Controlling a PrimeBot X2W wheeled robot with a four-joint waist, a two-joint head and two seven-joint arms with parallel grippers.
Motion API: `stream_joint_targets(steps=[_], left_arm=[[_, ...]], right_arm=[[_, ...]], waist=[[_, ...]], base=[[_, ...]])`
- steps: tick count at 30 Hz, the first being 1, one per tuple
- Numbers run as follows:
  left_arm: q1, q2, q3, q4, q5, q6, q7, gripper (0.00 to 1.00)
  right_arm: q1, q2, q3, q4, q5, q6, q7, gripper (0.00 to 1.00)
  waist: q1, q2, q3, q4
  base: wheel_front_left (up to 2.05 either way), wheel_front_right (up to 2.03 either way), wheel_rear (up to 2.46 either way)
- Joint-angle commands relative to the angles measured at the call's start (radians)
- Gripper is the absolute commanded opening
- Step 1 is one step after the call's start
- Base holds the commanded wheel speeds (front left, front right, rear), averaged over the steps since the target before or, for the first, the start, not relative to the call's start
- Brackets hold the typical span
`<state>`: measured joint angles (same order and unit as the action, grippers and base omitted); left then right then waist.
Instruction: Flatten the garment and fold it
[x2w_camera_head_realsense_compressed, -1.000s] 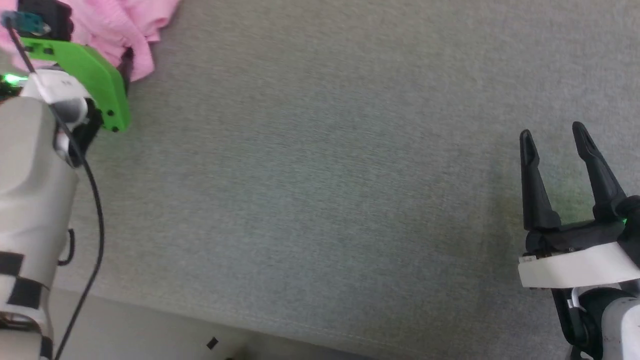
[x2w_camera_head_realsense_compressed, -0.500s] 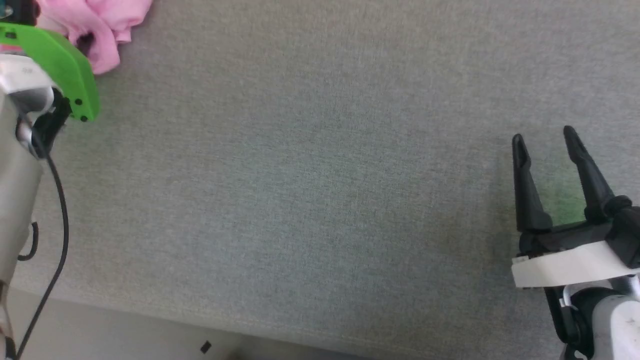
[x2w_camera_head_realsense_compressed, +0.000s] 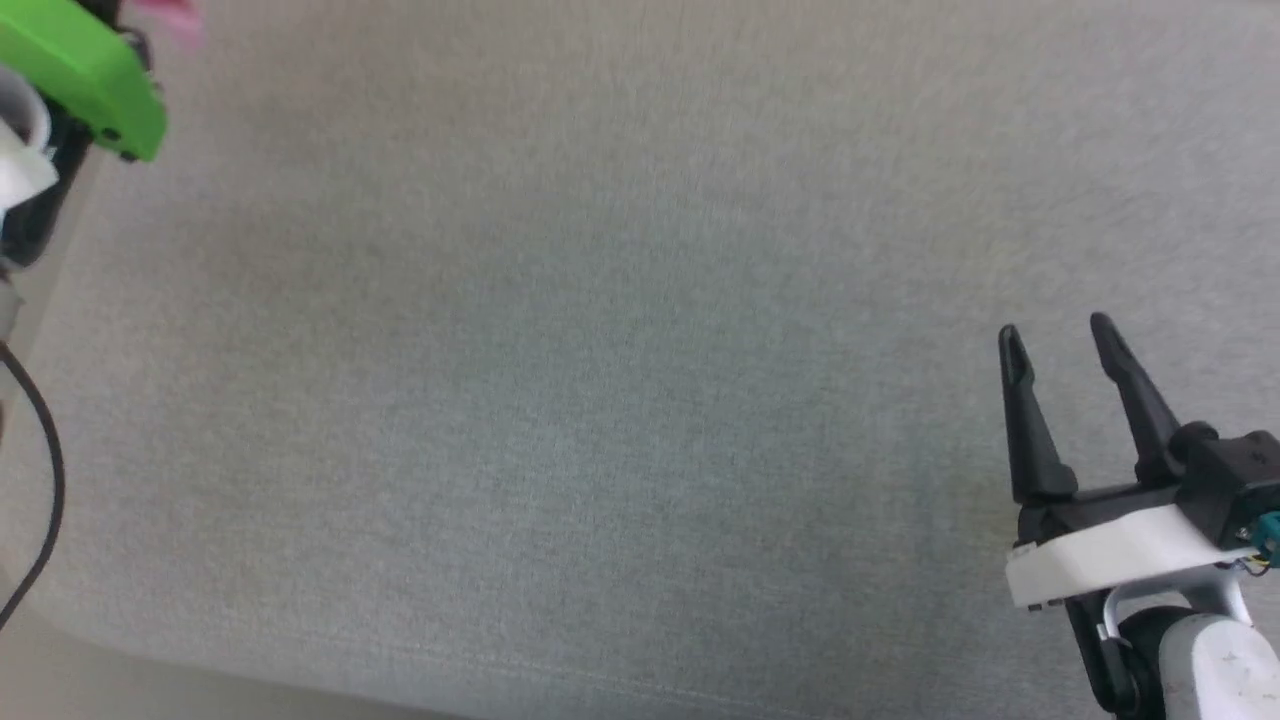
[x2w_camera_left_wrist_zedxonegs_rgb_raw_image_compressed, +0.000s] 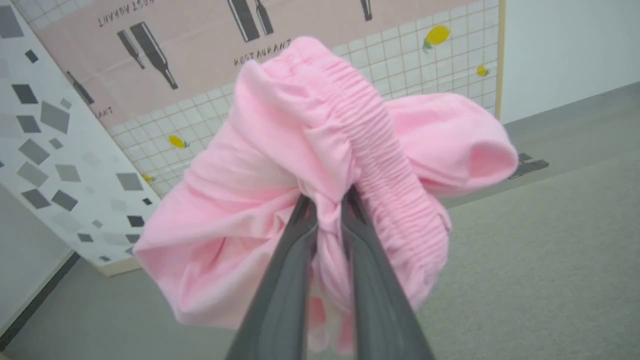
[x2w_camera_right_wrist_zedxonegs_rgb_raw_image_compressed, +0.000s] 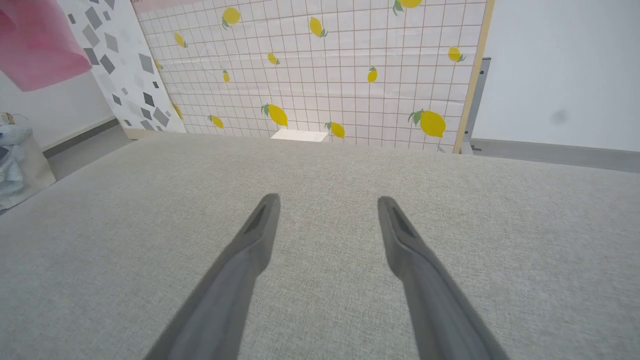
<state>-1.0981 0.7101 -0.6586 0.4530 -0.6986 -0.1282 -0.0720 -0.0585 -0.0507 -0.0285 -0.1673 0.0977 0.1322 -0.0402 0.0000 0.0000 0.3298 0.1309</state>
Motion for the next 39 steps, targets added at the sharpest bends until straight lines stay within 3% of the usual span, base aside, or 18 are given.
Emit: stream_joint_targets(steps=[1, 6, 12, 19, 28, 29, 30, 31, 39], left_arm=[[-0.014, 0.001, -0.011, -0.035, -0.002, -0.002, 0.002, 0.0], [0.027, -0.042, -0.074, -0.163, -0.013, 0.0, 0.073, 0.0], [0.136, -0.163, -0.173, -0.22, -0.026, 0.045, 0.132, 0.0], [0.281, -0.317, -0.291, -0.145, 0.006, 0.098, 0.086, 0.0], [0.324, -0.429, -0.402, 0.051, 0.074, 0.076, 0.024, 0.0], [0.33, -0.438, -0.404, 0.072, 0.068, 0.073, 0.02, 0.13], [0.333, -0.444, -0.406, 0.087, 0.065, 0.071, 0.017, 0.88], [0.334, -0.45, -0.409, 0.102, 0.065, 0.068, 0.014, 1.0], [0.325, -0.483, -0.397, 0.167, 0.052, 0.058, -0.06, 1.0]], right_arm=[[0.011, 0.001, 0.001, 0.007, 0.009, -0.002, -0.006, 1.0], [0.02, 0.001, -0.001, 0.029, 0.022, -0.002, -0.014, 1.0], [0.005, 0.001, 0.004, 0.054, 0.03, -0.002, -0.023, 1.0], [-0.029, 0.001, 0.001, 0.087, 0.03, -0.002, -0.042, 1.0], [-0.045, 0.001, -0.028, 0.135, 0.026, -0.002, -0.072, 1.0], [-0.044, 0.001, -0.03, 0.141, 0.023, -0.002, -0.073, 1.0], [-0.044, 0.001, -0.03, 0.145, 0.021, -0.002, -0.073, 1.0], [-0.043, 0.001, -0.031, 0.148, 0.019, -0.002, -0.074, 1.0], [-0.026, 0.001, -0.052, 0.15, -0.009, -0.002, -0.077, 1.0]], waist=[[0.0, 0.0, -0.095, -0.028], [0.0, 0.0, -0.122, -0.06], [0.0, 0.0, -0.115, -0.131], [0.0, 0.0, -0.065, -0.247], [0.0, 0.0, -0.035, -0.302], [0.0, 0.0, -0.037, -0.3], [0.0, 0.0, -0.038, -0.296], [0.0, 0.0, -0.042, -0.291], [0.0, 0.0, -0.123, -0.211]], base=[[0.0, 0.0, 0.0], [0.0, 0.0, 0.0], [0.0, 0.0, 0.0], [0.0, 0.0, 0.0], [0.0, 0.0, 0.0], [0.0, 0.0, 0.0], [0.0, 0.0, 0.0], [0.0, 0.0, 0.0], [0.0, 0.0, 0.0]])
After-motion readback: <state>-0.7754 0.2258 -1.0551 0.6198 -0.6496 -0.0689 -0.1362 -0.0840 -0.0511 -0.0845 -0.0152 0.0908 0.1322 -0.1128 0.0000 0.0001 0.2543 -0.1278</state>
